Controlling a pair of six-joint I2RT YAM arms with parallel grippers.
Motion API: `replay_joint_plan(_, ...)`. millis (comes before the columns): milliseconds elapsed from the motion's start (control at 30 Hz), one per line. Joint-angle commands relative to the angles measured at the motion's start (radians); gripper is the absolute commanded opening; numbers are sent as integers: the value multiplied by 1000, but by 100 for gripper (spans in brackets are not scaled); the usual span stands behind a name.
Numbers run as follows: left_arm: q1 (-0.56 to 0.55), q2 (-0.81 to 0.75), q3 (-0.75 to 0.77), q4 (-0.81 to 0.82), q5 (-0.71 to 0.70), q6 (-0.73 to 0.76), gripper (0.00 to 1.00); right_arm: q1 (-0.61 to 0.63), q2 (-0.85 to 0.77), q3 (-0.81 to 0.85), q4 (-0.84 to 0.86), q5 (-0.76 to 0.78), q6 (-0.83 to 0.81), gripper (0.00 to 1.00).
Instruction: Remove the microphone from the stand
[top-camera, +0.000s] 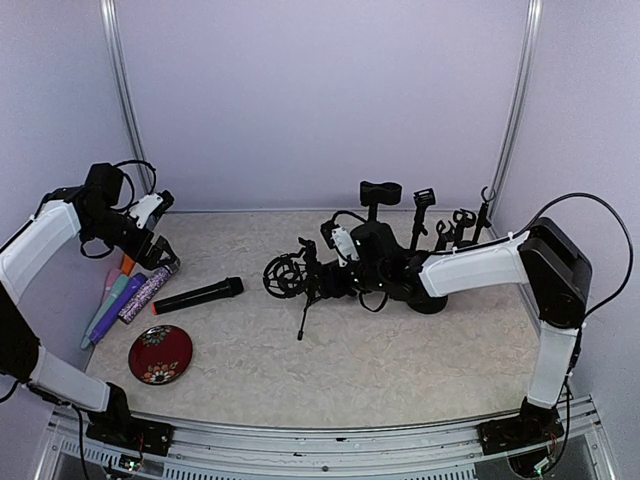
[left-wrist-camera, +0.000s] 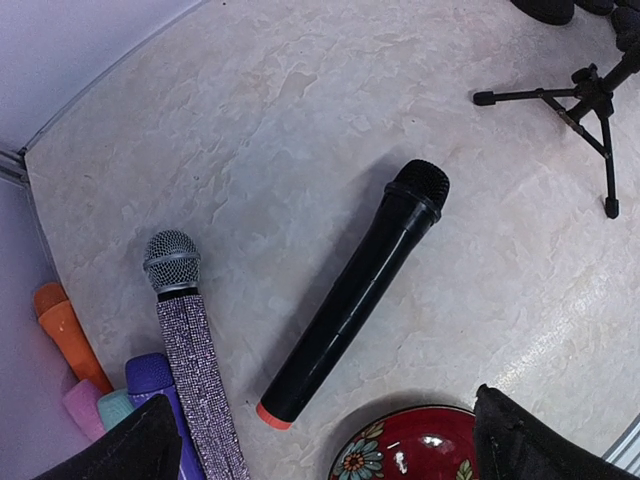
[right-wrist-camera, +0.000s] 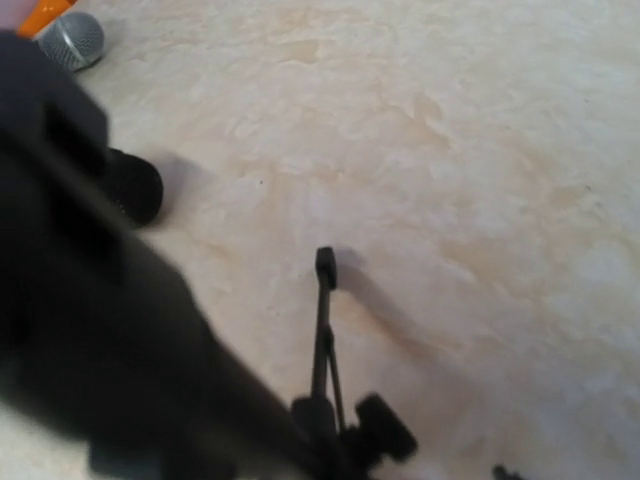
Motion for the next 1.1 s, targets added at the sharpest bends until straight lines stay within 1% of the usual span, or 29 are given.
replay_joint_plan(0, 4, 26, 34, 1, 28, -37, 99, -5, 94, 92, 4, 45, -6, 67)
replay_joint_plan(67, 3, 32, 32, 1, 38, -46, 99, -20, 144, 143, -8, 64, 15, 60)
replay_joint_plan(133, 2, 34, 28, 0, 42, -46, 99, -27, 191, 197, -22, 120, 14, 53)
replay_joint_plan(200, 2, 31, 21, 0, 35, -41, 99, -36, 240, 265, -46, 154, -8, 45)
replay_joint_plan(267, 2, 27, 16, -1, 25, -32, 99, -51, 300, 338, -61, 173, -33, 40)
replay_joint_plan(400, 5, 15, 9, 13, 16, -24, 99, -78, 404, 517, -103, 190, -80, 37)
replay_joint_plan(533, 7, 11, 2, 25, 10, -23, 99, -101, 510, 701, -157, 185, -97, 37)
replay_joint_plan(633, 8, 14, 0, 33, 3, -31, 99, -105, 561, 790, -173, 183, -103, 39)
replay_joint_plan(700, 9, 14, 1, 38, -2, -37, 99, -105, 575, 808, -174, 181, -93, 42)
replay_joint_plan(767, 10, 10, -2, 43, -4, -41, 99, -106, 573, 799, -172, 179, -73, 49)
replay_joint_plan(833, 10, 4, -7, 50, -4, -40, 99, -107, 561, 764, -162, 180, -57, 61)
replay_joint_plan(867, 10, 2, -9, 53, -6, -41, 99, -108, 549, 735, -150, 177, -53, 64)
replay_joint_plan(933, 10, 2, -10, 55, -4, -43, 99, -109, 517, 673, -115, 174, -49, 67)
replay_joint_plan(1067, 10, 1, -13, 60, -5, -51, 99, -110, 433, 568, -73, 169, -53, 81)
